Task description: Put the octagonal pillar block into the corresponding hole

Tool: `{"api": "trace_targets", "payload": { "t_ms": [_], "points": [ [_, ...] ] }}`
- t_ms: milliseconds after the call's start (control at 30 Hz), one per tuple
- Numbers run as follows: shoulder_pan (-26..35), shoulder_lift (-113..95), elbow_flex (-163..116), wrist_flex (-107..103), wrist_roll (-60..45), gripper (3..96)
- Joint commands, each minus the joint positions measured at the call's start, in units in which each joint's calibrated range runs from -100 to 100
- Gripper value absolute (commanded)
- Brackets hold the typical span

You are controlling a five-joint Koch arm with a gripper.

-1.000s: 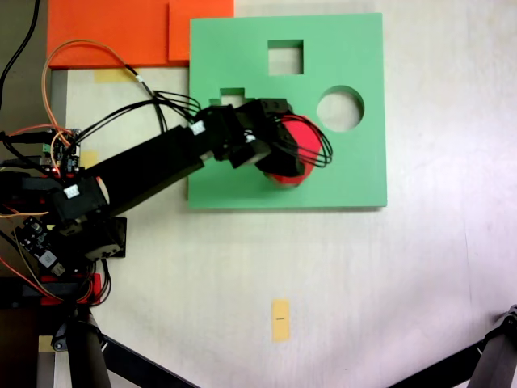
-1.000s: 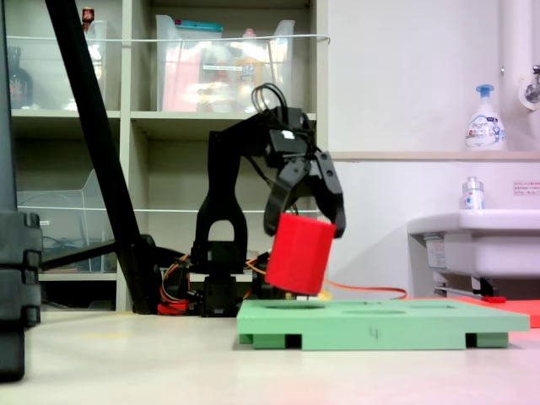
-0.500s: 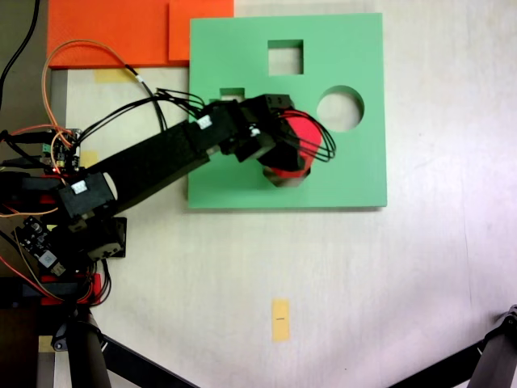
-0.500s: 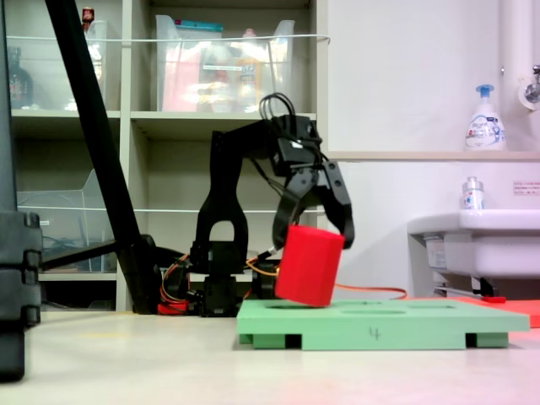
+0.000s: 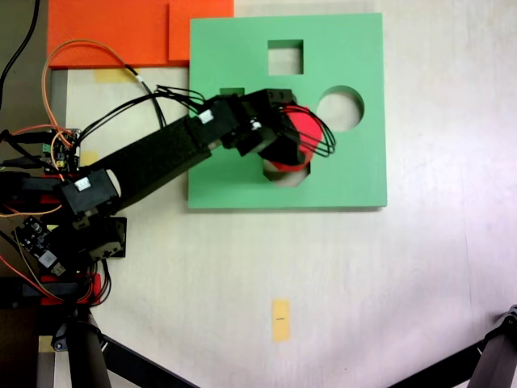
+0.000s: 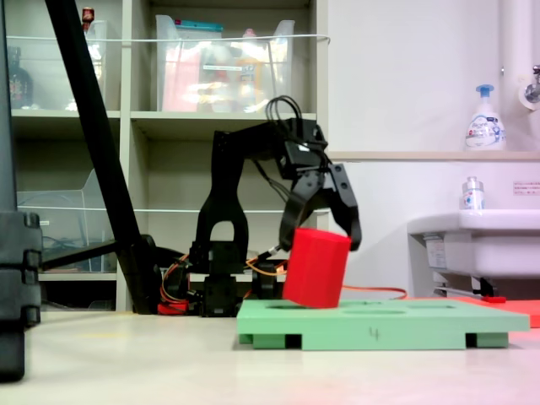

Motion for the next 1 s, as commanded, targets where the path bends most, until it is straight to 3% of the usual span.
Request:
{"api": "trace_targets", "payload": {
  "t_ms": [33, 1000],
  "points": [
    [0.3, -0.1, 1.3, 0.4, 1.0, 34.0],
    [-0.1, -2.7, 1.0, -13.9, 1.7, 33.9]
  ]
}}
